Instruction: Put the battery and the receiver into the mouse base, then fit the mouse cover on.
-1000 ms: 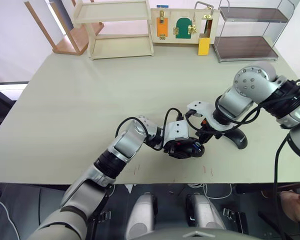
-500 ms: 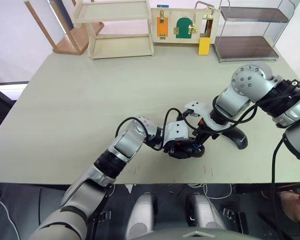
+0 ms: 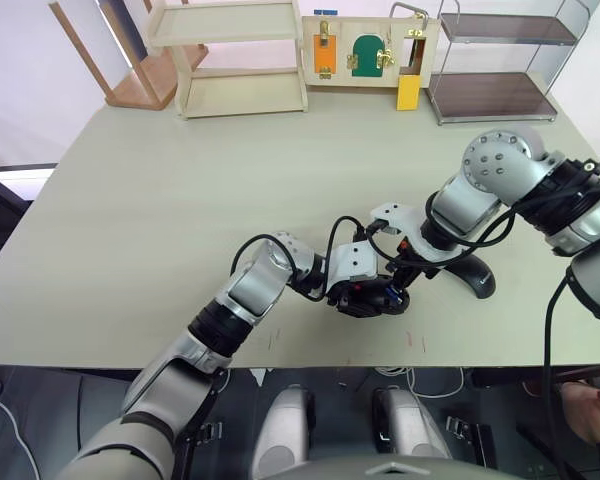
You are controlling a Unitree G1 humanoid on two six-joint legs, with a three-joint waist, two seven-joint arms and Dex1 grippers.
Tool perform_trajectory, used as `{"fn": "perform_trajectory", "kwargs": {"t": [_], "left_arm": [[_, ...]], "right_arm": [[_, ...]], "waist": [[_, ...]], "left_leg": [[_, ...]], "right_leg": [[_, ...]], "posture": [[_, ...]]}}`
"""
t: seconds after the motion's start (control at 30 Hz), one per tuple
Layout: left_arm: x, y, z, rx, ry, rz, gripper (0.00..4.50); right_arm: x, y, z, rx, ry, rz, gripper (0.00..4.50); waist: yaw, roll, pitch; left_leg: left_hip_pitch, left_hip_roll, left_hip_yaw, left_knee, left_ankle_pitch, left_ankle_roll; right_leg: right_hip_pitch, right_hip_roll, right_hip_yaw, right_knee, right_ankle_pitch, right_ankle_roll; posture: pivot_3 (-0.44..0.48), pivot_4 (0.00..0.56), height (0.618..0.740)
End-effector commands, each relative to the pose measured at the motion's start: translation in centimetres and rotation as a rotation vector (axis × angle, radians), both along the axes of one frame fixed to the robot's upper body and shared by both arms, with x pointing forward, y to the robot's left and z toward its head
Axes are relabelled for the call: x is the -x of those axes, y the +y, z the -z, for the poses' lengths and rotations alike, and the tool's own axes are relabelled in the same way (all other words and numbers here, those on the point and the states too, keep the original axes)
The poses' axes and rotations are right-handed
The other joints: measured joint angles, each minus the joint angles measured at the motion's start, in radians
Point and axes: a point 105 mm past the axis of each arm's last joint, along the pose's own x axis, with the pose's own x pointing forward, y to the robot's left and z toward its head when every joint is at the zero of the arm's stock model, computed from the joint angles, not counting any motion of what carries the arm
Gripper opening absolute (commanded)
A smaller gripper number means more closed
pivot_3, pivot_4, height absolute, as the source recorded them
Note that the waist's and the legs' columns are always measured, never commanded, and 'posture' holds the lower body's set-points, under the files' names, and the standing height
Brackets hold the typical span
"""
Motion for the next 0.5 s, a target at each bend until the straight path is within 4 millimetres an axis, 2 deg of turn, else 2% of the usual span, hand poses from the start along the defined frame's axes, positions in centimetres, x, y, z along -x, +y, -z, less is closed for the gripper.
{"fn": "perform_trajectory", "kwargs": {"t": [0.03, 0.5], "left_arm": [[0.51, -0.01, 1.06, -0.021, 0.035, 0.003, 3.02], [0.52, -0.11, 0.97, -0.021, 0.035, 0.008, 3.02]], "right_arm": [[-0.08, -0.28, -0.34, 0.007, -0.02, -0.003, 0.0], [-0.31, 0.17, -0.15, 0.013, -0.04, -0.012, 0.0]], "waist": [[0.0, 0.0, 0.0], [0.0, 0.0, 0.0]], "left_leg": [[0.0, 0.0, 0.0, 0.0, 0.0, 0.0], [0.0, 0.0, 0.0, 0.0, 0.0, 0.0]], "right_leg": [[0.0, 0.0, 0.0, 0.0, 0.0, 0.0], [0.0, 0.0, 0.0, 0.0, 0.0, 0.0]], "posture": [[0.0, 0.15, 0.74], [0.0, 0.15, 0.74]]}}
